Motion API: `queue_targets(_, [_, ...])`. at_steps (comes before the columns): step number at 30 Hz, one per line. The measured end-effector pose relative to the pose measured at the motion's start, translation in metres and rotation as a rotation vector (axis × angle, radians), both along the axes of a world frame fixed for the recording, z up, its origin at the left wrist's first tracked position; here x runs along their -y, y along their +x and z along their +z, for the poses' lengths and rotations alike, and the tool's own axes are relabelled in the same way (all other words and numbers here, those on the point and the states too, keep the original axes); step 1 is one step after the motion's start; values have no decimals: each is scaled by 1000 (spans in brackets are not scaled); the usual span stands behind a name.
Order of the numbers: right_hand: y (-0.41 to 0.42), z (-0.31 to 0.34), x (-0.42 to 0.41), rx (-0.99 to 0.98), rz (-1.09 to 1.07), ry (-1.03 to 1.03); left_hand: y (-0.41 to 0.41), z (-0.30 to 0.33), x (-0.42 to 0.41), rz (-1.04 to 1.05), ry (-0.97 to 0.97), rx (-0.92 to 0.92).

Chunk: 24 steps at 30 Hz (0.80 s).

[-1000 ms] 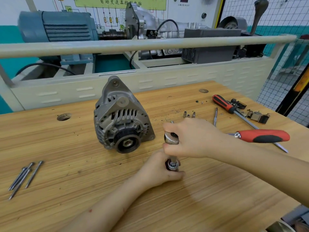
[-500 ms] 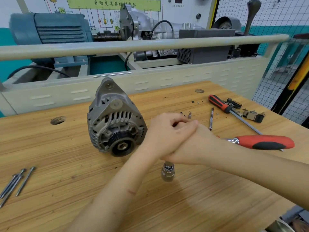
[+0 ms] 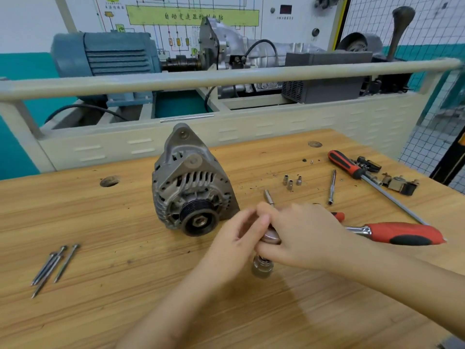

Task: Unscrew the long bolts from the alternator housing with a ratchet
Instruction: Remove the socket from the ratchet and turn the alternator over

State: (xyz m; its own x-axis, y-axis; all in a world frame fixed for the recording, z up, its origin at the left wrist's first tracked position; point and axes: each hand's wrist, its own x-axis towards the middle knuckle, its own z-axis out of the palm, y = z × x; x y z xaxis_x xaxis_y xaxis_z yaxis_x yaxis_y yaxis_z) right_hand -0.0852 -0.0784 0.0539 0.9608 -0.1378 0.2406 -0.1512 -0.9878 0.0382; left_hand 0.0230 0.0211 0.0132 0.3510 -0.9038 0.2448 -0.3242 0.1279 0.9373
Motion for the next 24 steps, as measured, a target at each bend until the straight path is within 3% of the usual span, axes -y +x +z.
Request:
queue_targets(2, [-11,0,-4,-15,40,48,6,-14,-25,125,110,66])
queue_targets(4, [-27,-2,-7,-117,53,230,16,-22,-49,291,234,120])
queue_targets(6, [-39,-8,-14,-258,87,416,22,-24,-65,266,454,-55])
queue_targets(9, [-38,-18,-40,-387,167,315,9,-21,-75,40,712,-509])
queue_targets(11, [-31,-25,-59,-316,221,208,3,-22,-72,12,652,-793])
queue_targets(15, [-18,-39,-81,-74,370,-150,10,-17,-58,261,362,-1226])
queue_targets(18, [0,-33,-89,8,328,-237,26,-6,-49,341,283,-1194])
queue_targets(21, [12,-27,-85,77,329,-221,33,4,-43,296,277,-1133])
queue_targets(24, [17,-22,-78,65,301,-216,38,7,-35,241,262,-1195])
